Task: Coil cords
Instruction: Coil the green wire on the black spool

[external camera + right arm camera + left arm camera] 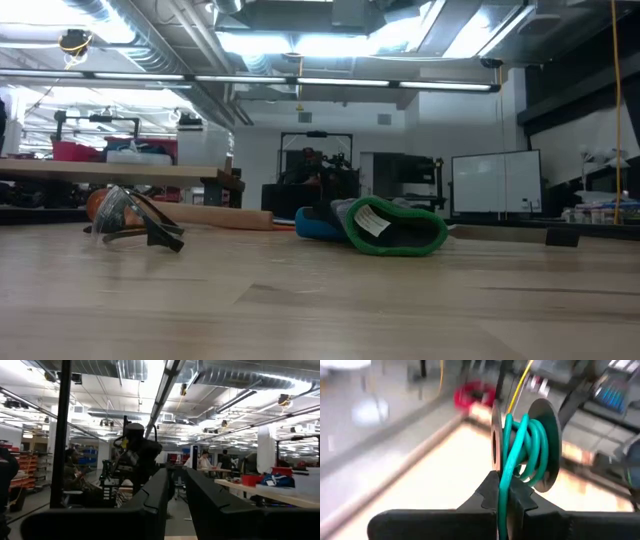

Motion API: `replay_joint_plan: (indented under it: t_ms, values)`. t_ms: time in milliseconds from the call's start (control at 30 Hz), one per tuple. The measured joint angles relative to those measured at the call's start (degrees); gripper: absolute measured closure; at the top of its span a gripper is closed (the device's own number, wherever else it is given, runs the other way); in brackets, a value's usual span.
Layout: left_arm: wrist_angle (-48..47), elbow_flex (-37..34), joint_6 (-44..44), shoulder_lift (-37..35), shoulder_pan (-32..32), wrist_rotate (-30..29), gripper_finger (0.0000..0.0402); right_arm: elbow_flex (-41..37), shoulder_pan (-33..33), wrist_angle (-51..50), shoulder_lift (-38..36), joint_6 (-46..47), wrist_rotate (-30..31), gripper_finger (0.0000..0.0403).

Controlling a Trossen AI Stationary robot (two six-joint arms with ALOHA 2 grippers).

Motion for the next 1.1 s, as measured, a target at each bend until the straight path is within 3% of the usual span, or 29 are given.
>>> replay_joint_plan:
  t_ms: [267,467,667,933,1100]
  values:
    - [-27.2,-0.02,-24.01,-3.22,-0.07,8.03,0.0401,0.0,0.0,-1.06,0.12,0.02,0.47,0.0331]
    - [-29.39,-4.77,-28.71,-3.2,-0.07,15.98,0.0401,0.0,0.0,-2.83,0.13,0.08,0.47,0.0331]
    - [-23.45,-14.04,-28.2,-3.18,0.5,22.57,0.0401,0.0,0.0,-4.88,0.13,0.15,-0.14,0.0331]
    - [2.11,-31.0,-25.01,-4.39,6.29,38.24,0.0401,0.0,0.0,-4.93,0.11,2.33,-3.21,0.0331]
    - [8.69,-41.49,-28.76,-4.47,10.73,47.18,0.0401,0.0,0.0,-4.94,0.12,3.49,-3.21,0.0331]
